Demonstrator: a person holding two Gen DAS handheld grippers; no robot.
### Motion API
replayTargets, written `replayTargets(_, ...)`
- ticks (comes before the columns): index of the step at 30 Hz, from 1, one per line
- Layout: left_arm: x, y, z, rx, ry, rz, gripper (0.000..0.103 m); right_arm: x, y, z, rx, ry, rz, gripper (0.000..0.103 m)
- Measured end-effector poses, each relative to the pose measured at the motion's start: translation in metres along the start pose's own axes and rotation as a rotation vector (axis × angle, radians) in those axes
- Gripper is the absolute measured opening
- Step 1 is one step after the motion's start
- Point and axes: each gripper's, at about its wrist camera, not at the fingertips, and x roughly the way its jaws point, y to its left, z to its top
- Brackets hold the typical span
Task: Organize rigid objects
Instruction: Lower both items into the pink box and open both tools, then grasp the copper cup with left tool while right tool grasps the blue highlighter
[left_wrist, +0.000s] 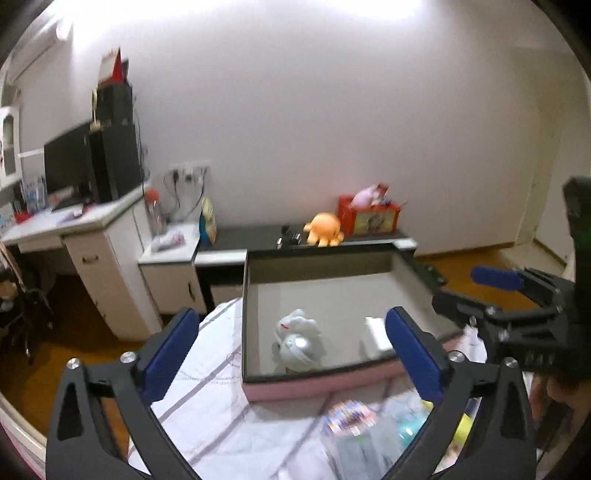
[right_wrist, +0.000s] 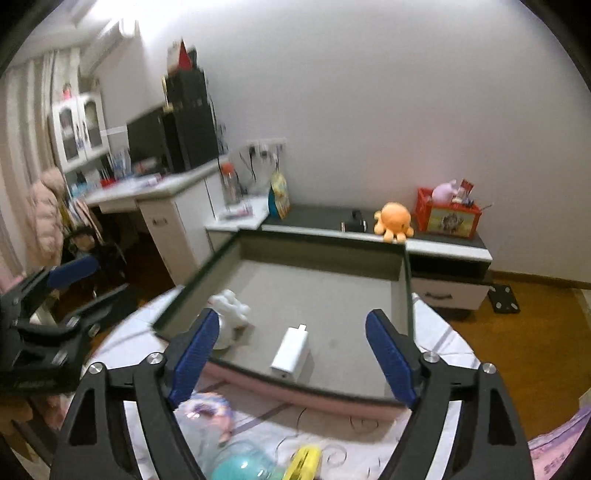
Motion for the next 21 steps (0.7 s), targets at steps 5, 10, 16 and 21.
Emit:
replayTargets(5,-0.068,-0.016,-0.032,0.025,-0.139,0.079,0.103,-0.057,0.01,-0.025,-0.023,-0.104,-0.055,0.088)
replayTargets(10,-0.103,-0.026,-0.061,0.001,-0.16,0.099,0.103,-0.101,0.021,-0.061,-0.049,-0.182,-0.113,0.103)
replayTargets(16,-0.129,-0.035,-0.103,-0.062,-0.166,0.074,0.103,-0.136,0.029,-0.116,-0.082,-0.238,-0.16,0.103)
replayTargets(21,-0.131,-0.047,-0.127,-0.008,-0.177,0.077,0.103,-0.147,0.024,-0.142,-0.076,-0.231,-0.18,0.103)
